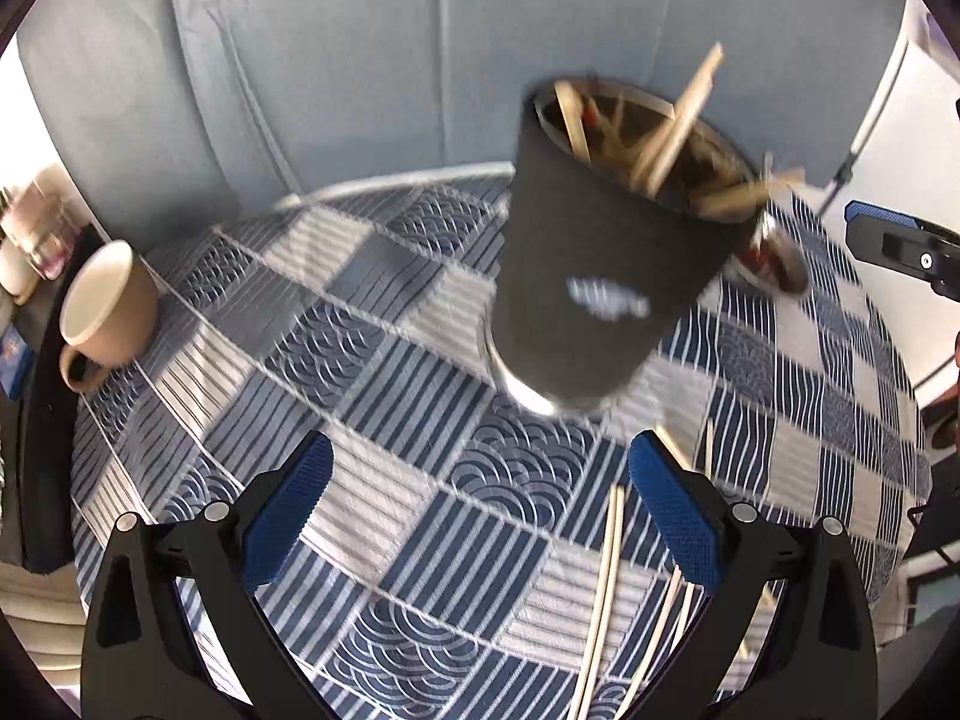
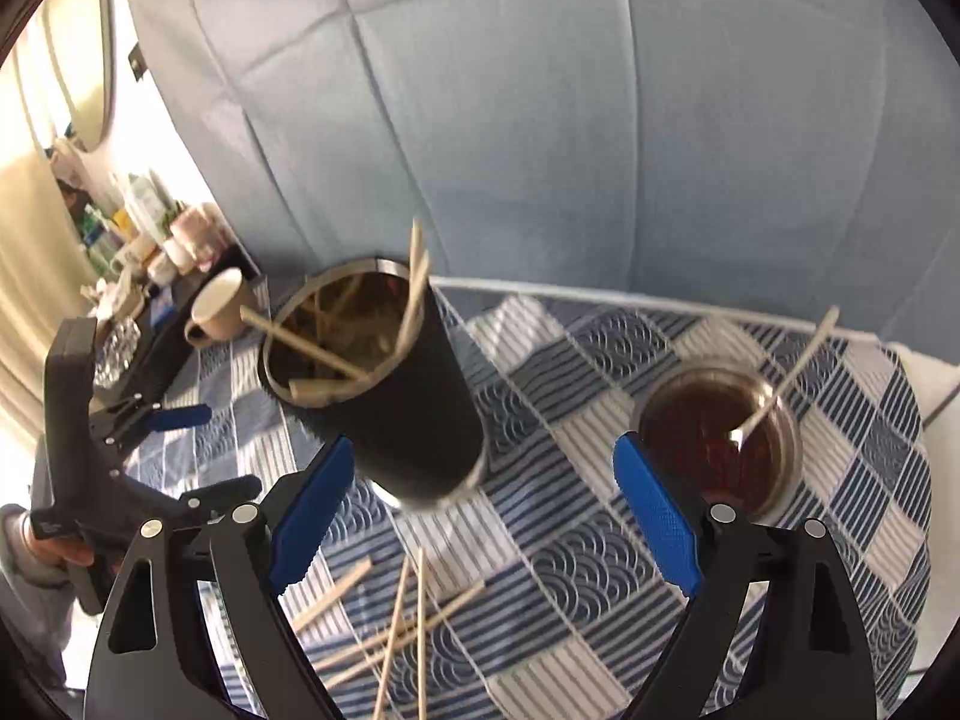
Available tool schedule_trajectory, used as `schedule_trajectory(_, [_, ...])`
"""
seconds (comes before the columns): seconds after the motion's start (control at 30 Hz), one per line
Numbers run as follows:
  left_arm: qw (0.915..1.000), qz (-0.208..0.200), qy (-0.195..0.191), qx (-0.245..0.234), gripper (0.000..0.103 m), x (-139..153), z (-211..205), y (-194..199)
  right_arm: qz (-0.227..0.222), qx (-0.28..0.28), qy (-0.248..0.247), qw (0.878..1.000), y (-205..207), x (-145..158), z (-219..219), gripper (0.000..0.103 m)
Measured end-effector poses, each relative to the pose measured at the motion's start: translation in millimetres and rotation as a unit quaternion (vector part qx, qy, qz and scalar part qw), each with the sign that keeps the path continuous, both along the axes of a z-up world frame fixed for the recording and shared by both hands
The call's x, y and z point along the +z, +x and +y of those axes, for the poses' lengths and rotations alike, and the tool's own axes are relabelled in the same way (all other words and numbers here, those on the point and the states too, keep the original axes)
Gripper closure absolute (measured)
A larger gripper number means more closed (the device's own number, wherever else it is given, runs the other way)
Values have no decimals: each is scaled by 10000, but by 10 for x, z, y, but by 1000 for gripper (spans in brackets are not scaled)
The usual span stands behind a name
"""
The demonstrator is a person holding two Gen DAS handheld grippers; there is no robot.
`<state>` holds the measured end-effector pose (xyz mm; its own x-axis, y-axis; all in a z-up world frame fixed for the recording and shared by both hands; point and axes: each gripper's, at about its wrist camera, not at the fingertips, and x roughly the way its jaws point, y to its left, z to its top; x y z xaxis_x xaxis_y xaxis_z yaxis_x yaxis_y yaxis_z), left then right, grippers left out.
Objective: Organize utensils
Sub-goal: 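Move both open tools back down over the remaining chopsticks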
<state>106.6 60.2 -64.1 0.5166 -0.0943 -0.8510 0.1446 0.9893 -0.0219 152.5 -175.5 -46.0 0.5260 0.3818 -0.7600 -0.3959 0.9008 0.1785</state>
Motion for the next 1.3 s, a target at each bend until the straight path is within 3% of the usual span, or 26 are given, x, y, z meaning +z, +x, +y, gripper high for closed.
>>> schedule_trajectory(0.17, [9988, 370, 274, -190, 6, -281, -110, -113, 356, 88, -187, 9992, -134, -313, 32, 19])
schedule_trajectory(0.4, [9955, 795, 366, -369, 6, -599, -234, -264, 909, 414, -513, 9937, -330, -802, 171, 19])
schedule_trajectory(0.57, [9933, 936, 514, -437, 6, -701, -272, -287, 1154, 538, -794, 9887, -435, -1036, 213, 19])
schedule_trajectory(1.0, [9892, 1232, 633, -476, 4, -913, -305, -263, 1434, 654, -1171, 9805, -513, -1245, 277, 19])
schedule_trajectory(1.13, [9880, 1405, 559, -325, 6, -960, -238, -211, 1445, 718, -1256, 9789, -549, -1275, 331, 19])
schedule_trajectory(1.3, [9901, 1317, 435, -232, 6, -945, -124, -225, 1462, 775, -1287, 9778, -576, -1290, 369, 19])
